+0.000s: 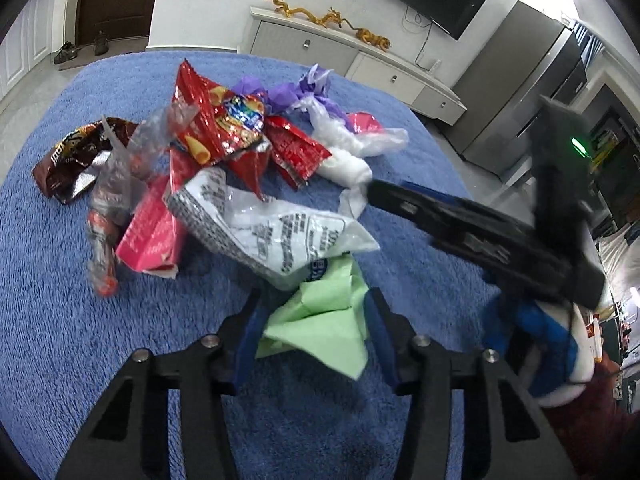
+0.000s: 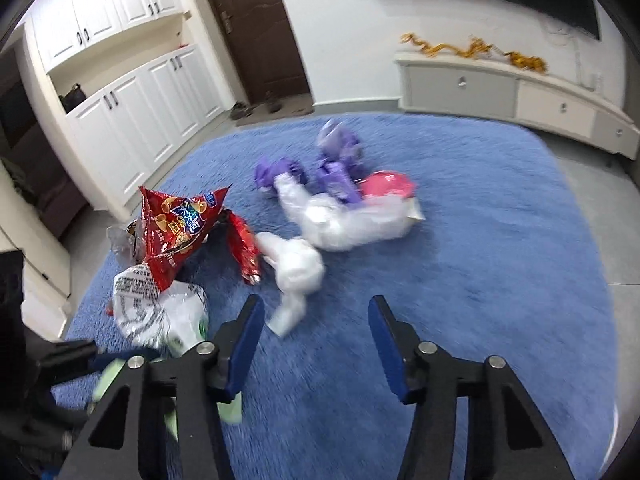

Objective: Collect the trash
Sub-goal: 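Grasp green wrapper with left tool while right tool grasps white bag, then carry both items over the trash bin and open both tools to drop them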

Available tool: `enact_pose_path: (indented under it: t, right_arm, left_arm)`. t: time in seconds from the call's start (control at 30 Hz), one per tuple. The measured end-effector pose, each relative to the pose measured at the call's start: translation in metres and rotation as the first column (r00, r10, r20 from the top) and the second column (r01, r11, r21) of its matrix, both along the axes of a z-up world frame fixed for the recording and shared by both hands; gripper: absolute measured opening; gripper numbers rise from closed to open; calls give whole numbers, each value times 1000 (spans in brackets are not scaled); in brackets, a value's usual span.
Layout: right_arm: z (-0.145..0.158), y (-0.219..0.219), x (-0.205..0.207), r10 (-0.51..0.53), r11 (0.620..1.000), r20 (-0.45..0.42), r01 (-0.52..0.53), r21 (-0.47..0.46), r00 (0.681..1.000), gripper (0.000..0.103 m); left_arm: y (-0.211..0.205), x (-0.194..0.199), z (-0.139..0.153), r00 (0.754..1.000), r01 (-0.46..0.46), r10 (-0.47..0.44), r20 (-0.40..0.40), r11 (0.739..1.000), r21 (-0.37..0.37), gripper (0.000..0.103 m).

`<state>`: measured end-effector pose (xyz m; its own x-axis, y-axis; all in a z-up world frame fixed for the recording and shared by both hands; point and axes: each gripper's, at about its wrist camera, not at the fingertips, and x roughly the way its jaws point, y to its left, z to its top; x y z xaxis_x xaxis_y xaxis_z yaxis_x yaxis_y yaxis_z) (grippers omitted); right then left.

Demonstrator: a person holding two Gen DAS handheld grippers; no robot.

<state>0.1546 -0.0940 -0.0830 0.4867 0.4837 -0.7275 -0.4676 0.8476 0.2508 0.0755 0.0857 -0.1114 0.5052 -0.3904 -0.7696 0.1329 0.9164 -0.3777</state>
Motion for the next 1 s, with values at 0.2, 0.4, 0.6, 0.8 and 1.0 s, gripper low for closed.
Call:
enact_pose_path:
  t: [0.2, 0.4, 0.6, 0.8, 1.0]
  right_arm:
    - [-15, 16, 16, 36, 999, -20, -36, -15, 999, 22]
    - [-8, 0, 1, 29, 1000, -16, -29, -5, 999, 20]
    - [5, -41, -43, -27, 999, 10, 27, 23, 1000, 20]
    - [21, -103, -85, -143, 989, 47, 141, 45, 989, 20]
    - [34, -188, -113, -322, 947, 81, 319, 44, 943, 20]
  left_arm:
    - [-7, -15, 5, 999, 18, -18, 36, 1000, 12, 35]
    - [-16, -25, 18, 996, 44, -45, 77, 999, 11, 29]
    - [-28, -44, 30, 992, 68, -70, 109, 997, 27, 29]
    - [-44, -54, 55, 979, 104, -109, 170, 994, 40, 29]
    - [-98, -33, 82, 950, 228, -232, 209, 973, 45, 29]
